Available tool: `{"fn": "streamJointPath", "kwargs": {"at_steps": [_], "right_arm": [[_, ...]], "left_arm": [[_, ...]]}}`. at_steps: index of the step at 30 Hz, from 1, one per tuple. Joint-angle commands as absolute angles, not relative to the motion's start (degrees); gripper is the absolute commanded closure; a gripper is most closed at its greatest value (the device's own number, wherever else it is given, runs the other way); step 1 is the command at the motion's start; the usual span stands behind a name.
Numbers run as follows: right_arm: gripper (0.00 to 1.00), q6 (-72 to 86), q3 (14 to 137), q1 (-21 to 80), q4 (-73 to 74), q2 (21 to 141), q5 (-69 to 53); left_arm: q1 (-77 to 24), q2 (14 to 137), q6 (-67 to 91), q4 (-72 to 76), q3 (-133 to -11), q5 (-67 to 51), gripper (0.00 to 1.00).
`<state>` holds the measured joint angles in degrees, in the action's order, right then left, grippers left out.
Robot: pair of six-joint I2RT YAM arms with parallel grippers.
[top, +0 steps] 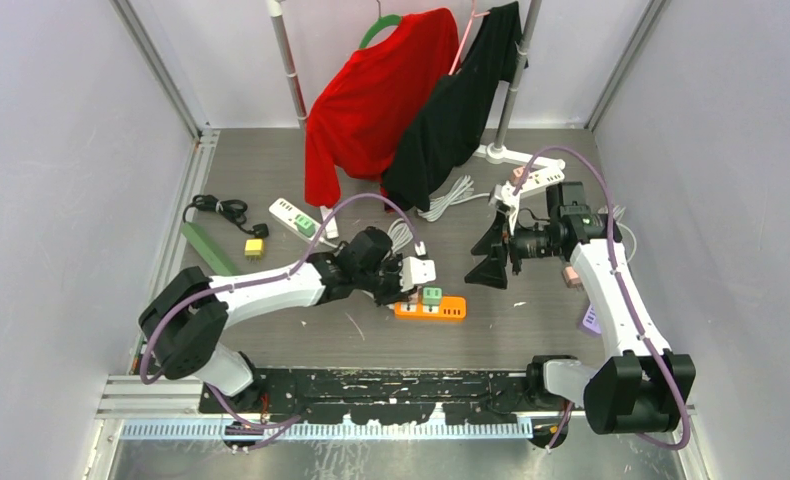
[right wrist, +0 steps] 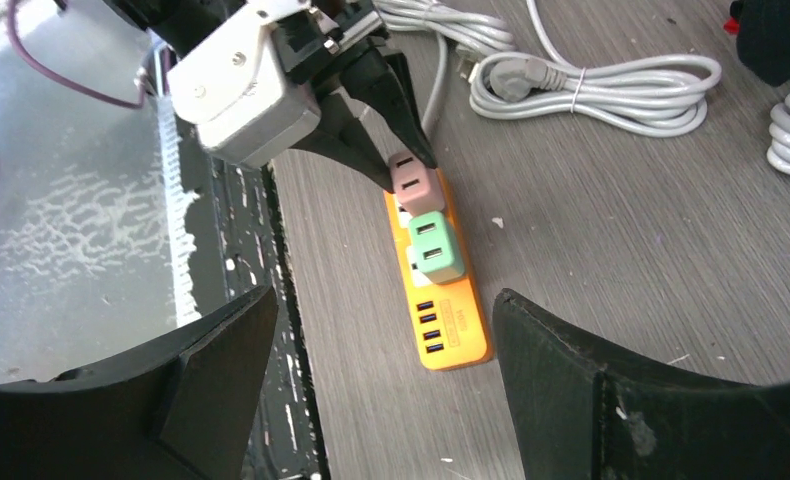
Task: Pull the plug off the socket
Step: Move the socket to the center of the board, then remove the plug from the socket.
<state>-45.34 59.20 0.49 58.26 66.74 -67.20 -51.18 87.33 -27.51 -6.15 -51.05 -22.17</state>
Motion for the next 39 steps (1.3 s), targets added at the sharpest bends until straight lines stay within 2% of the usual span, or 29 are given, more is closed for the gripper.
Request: {"fn": "streamJointPath", "kwargs": {"at_steps": [1,4,6,7,11,14,15,17,20,24,25,29,30,35,39], "right_arm": [[0.16,-51.7,57.1,2.4,57.1,66.8,-62.5],[0.12,-59.5,54.3,3.6,56.8,65.9,-58.2],[0.01,-62.4,51.7,4.0,54.5,64.9,-56.0],[0.00,-62.9,50.2,4.2,53.0,64.3,-55.5],[0.00,-64.2,46.2,5.9,48.7,61.5,-55.6],[0.00,-68.7,45.4,6.7,50.0,62.0,-56.7],[0.00,-70.4,45.4,7.0,50.9,62.4,-56.7],[0.00,-72.4,45.4,7.7,52.2,63.7,-56.5],[0.00,-76.3,46.3,8.7,55.0,65.7,-56.3],[0.04,-77.3,46.4,10.7,54.6,67.0,-55.4],[0.05,-76.8,46.3,11.4,53.8,67.2,-54.9],[0.15,-70.3,45.2,15.4,47.1,68.1,-51.8],[0.18,-68.8,45.1,16.4,45.7,68.7,-50.4],[0.25,-65.8,45.0,20.4,41.9,71.3,-46.5],[0.29,-63.7,44.9,22.7,39.3,72.6,-43.3]], "left_arm": [[-54.8,87.6,-10.9,-3.8,-51.1,-17.2,1.00],[-56.9,88.7,-6.6,-3.9,-51.4,-14.5,0.99],[-59.0,89.5,-4.7,-3.0,-50.9,-12.2,0.97],[-59.7,89.6,-3.8,-2.1,-50.4,-11.2,0.94],[-60.4,87.9,0.0,3.3,-47.4,-9.1,0.74],[-60.5,85.0,0.6,7.6,-45.1,-8.3,0.52],[-60.6,83.8,0.3,9.0,-44.3,-8.8,0.47],[-60.5,81.7,-0.2,11.9,-42.8,-10.2,0.41],[-60.5,78.9,-0.9,14.1,-41.3,-11.6,0.37],[-60.5,73.6,-2.2,17.6,-36.7,-10.8,0.36],[-60.4,71.3,-2.2,19.4,-34.9,-10.3,0.32],[-60.3,65.5,1.0,33.3,-25.3,-8.5,0.04],[-60.2,64.6,1.8,36.6,-23.0,-8.6,0.00],[-60.2,62.6,1.9,39.8,-19.0,-10.3,0.00],[-60.2,63.9,0.4,41.3,-17.9,-10.6,0.05]]}}
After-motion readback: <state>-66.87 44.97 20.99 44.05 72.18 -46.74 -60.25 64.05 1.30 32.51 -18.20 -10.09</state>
